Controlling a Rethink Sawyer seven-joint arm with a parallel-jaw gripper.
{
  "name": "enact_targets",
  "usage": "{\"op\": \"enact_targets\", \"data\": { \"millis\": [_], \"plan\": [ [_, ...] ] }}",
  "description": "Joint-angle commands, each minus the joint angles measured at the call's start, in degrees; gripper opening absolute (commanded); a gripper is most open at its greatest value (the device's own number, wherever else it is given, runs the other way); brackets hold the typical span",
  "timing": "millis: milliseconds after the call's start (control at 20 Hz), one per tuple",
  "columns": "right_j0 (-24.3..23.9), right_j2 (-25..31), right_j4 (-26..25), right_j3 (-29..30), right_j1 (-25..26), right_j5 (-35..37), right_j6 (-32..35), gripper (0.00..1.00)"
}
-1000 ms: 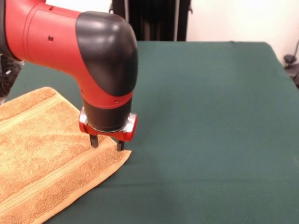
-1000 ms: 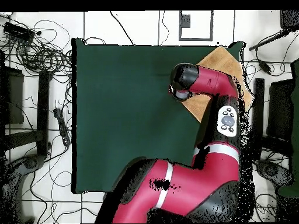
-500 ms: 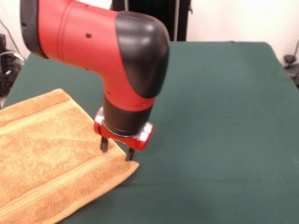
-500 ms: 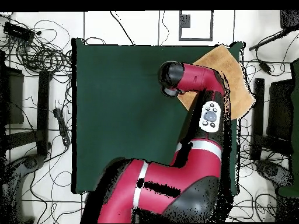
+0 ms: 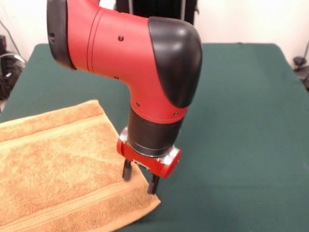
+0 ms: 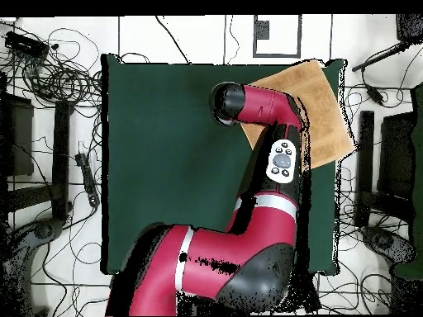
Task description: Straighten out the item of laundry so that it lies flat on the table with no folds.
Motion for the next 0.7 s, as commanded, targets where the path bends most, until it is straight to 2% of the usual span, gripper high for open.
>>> {"op": "enact_targets", "data": {
  "millis": [50, 700],
  "plan": [
    [3.9, 10.3, 4.7, 6.3, 10.4, -10.8, 14.8, 1.0],
    [3.5, 10.3, 5.3, 8.0, 10.0, -13.4, 11.2, 1.0]
  ]
}}
